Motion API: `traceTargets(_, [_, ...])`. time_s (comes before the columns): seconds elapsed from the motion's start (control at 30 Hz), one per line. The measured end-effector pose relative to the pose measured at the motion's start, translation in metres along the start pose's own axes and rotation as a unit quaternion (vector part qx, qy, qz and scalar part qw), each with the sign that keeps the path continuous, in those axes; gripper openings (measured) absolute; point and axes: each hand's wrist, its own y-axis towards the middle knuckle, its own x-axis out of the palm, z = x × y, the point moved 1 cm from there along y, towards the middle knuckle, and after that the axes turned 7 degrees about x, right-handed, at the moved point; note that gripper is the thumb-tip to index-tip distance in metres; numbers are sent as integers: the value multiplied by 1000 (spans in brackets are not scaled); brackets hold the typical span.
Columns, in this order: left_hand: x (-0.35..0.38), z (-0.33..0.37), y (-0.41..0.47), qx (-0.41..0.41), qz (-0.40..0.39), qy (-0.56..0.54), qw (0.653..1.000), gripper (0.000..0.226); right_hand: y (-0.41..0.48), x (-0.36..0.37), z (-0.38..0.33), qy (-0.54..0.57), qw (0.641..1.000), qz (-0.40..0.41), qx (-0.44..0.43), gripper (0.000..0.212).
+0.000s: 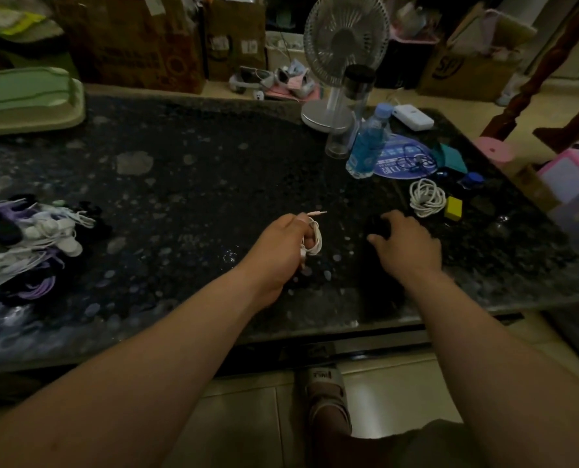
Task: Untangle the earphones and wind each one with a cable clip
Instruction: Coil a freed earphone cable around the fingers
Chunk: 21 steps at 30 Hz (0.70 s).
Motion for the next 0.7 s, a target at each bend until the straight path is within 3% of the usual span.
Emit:
traceTargets(0.2, [-18, 7, -5, 1, 13, 15, 1000, 38, -2, -4, -22, -57, 996, 1, -63, 30])
traceTargets(0.33, [-32, 8, -14, -4, 20, 19, 1000, 39, -19, 3, -34, -105, 991, -26, -75, 39])
traceTargets(0.53, [-56, 8, -25, -3, 35, 27, 999, 40, -29, 0, -37, 8, 997, -37, -73, 28])
traceTargets(0.6, [-64, 8, -28, -8, 39, 31, 999, 41, -37, 6, -39, -17, 994, -35, -102, 33])
traceTargets(0.7, [-72, 10, -29, -4, 50, 26, 998, 41, -37, 3, -37, -29, 996, -43, -71, 41])
